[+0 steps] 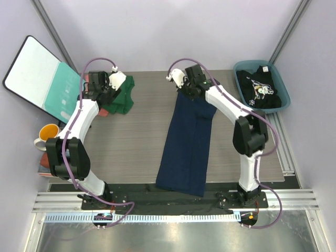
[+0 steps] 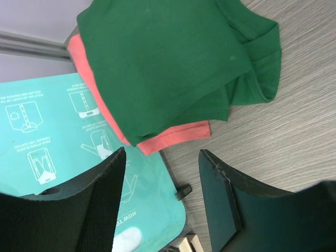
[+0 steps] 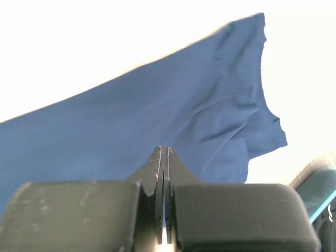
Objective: Fold and stack the t-shirts
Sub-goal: Rotate the tshirt 90 degrees
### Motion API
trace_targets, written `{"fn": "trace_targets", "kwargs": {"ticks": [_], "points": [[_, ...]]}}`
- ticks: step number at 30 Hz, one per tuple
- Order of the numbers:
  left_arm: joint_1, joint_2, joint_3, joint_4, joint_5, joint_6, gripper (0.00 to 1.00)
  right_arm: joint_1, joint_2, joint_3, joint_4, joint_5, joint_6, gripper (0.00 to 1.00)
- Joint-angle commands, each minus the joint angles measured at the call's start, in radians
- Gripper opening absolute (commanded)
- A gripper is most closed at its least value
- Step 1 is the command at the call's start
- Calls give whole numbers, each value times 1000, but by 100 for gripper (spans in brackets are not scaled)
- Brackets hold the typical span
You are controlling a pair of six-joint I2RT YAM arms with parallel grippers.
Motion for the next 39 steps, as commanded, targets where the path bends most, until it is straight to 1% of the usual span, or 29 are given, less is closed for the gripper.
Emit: {"fn": "trace_targets", "kwargs": {"ticks": [1,2,5,9,17,21,27,30,32,33,34,35,39], "points": [[-9,2,2,4,32,-20,59,-36,196,131,71,161,-28,1],[-9,4,3,4,32,-22,58,-41,260,163,88,170,-30,1],[-9,13,2,3,28,-24,57,-53,357,268,123,212,-57,1],[-9,17,-6,3,17,-7,57,-61,427,344,139,221,-76,1],[-10,59,18,-3,-4,-13,55,-65,545,384,157,187,-193,1],[-9,83,40,-12,-8,-17,54,-70,653,490,157,161,-217,1],[-9,103,49,-16,-14,-19,54,-68,746,611,169,106,-243,1],[-10,110,48,-17,-18,-36,54,-65,769,607,241,84,-286,1],[-16,111,43,-19,-24,-42,53,-62,778,592,313,74,-333,1],[-18,110,37,-20,-27,-48,53,-61,781,572,377,71,-348,1],[-21,110,34,-22,-30,-51,53,-58,783,567,399,63,-365,1],[-25,110,31,-25,-32,-53,53,-56,793,562,416,22,-407,1],[-35,111,15,-25,-49,-59,52,-48,850,634,471,-8,-465,1]]}}
